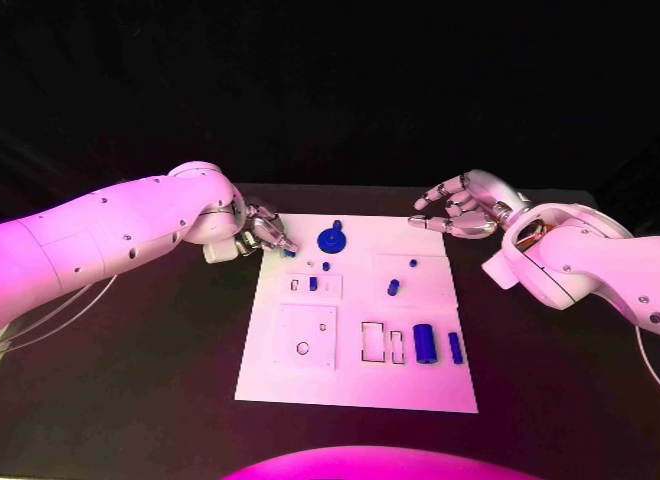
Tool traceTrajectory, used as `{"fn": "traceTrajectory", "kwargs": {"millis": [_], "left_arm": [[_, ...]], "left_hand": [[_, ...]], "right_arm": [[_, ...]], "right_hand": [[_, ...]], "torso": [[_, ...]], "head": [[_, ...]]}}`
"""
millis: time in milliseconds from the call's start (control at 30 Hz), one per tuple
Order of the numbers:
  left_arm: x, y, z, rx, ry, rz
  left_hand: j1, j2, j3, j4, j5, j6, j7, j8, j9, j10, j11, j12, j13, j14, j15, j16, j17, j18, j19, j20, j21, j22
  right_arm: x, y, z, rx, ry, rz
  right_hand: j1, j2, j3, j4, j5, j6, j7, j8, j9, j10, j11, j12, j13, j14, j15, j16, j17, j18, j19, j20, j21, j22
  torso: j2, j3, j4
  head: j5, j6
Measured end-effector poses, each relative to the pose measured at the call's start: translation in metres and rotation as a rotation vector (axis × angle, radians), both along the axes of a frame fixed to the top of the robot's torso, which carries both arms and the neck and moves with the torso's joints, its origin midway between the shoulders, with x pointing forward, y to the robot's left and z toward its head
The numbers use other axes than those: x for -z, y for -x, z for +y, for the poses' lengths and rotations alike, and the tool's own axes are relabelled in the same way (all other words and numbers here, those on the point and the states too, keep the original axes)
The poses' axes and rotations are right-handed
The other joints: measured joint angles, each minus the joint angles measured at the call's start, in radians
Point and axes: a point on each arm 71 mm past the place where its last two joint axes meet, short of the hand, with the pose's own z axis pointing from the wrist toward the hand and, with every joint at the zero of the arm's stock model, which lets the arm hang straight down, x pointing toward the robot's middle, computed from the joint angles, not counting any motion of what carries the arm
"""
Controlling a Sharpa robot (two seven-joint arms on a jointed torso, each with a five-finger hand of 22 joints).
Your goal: Assemble the parts on the task board
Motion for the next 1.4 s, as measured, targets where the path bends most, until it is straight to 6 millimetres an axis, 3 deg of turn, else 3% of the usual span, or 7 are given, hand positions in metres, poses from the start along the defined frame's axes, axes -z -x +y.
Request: {"fn": "traceTrajectory", "kwargs": {"millis": [33,200,567,933,1400], "left_arm": [[-0.001,0.002,0.001,-0.001,0.009,0.002],[-0.006,0.018,0.001,0.010,0.056,0.006],[-0.010,0.040,-0.006,0.049,0.062,-0.043],[-0.001,0.049,-0.014,0.082,-0.008,-0.123],[0.008,0.057,-0.023,0.110,-0.060,-0.131]], "left_hand": [[-0.007,-0.007,0.025,-0.025,0.000,0.001,0.000,0.000,0.000,0.003,0.002,0.000,0.003,0.000,0.000,0.000,0.000,0.000,0.000,0.000,0.002,0.003],[-0.034,-0.021,0.035,-0.016,0.015,0.013,-0.009,0.011,0.000,0.020,-0.005,0.013,0.023,-0.002,-0.002,0.000,0.000,0.000,0.011,-0.004,0.012,0.020],[-0.052,-0.024,0.056,-0.031,0.021,0.020,-0.012,0.017,0.003,0.034,-0.009,0.023,0.036,0.000,-0.007,0.004,0.000,0.000,0.020,-0.006,0.020,0.034],[-0.066,-0.036,0.072,-0.036,0.026,0.027,-0.016,0.023,0.004,0.057,-0.011,0.042,0.062,0.000,-0.007,0.004,0.000,0.000,0.032,-0.011,0.032,0.036],[-0.075,-0.038,0.075,-0.034,0.038,0.034,-0.020,0.027,0.004,0.061,-0.015,0.045,0.071,0.000,-0.007,0.004,0.000,0.000,0.039,-0.011,0.036,0.035]], "right_arm": [[0.000,0.000,0.000,0.000,0.000,0.000],[0.000,0.000,-0.001,0.002,0.001,0.000],[0.001,0.000,-0.002,0.004,0.002,0.003],[0.003,0.001,-0.002,0.004,0.002,0.008],[0.005,0.001,-0.001,0.003,0.003,0.012]], "right_hand": [[0.000,0.000,0.000,0.000,0.000,0.000,0.000,0.000,0.000,0.000,0.000,0.000,0.000,0.000,0.000,0.000,0.000,0.000,0.000,0.000,0.000,0.000],[0.000,0.000,0.000,0.000,0.000,0.000,0.000,0.000,0.000,0.000,0.000,0.000,0.000,0.000,0.000,0.000,0.000,0.000,0.000,0.000,0.000,0.000],[0.000,0.000,0.000,0.000,0.000,0.000,0.000,0.000,0.000,0.000,0.000,0.000,0.000,0.000,0.000,0.000,0.000,0.000,0.000,0.000,0.000,0.000],[0.000,0.000,0.000,0.000,0.000,0.000,0.000,0.000,0.000,0.000,0.000,0.000,0.000,0.000,0.000,0.000,0.001,0.000,0.000,0.000,0.000,0.001],[0.000,0.000,0.000,0.000,0.000,0.000,0.000,0.000,0.000,0.000,0.000,0.000,0.000,0.000,0.000,0.000,0.000,0.000,0.000,0.000,0.000,0.000]], "torso": [[0.000,0.0001,0.0004],[-0.001,0.0005,0.0023],[-0.003,0.0001,0.0062],[-0.005,-0.0018,0.0074],[-0.004,-0.0015,0.0075]], "head": [[0.000,0.000],[0.001,-0.002],[0.013,-0.003],[0.015,-0.006],[0.020,-0.012]]}}
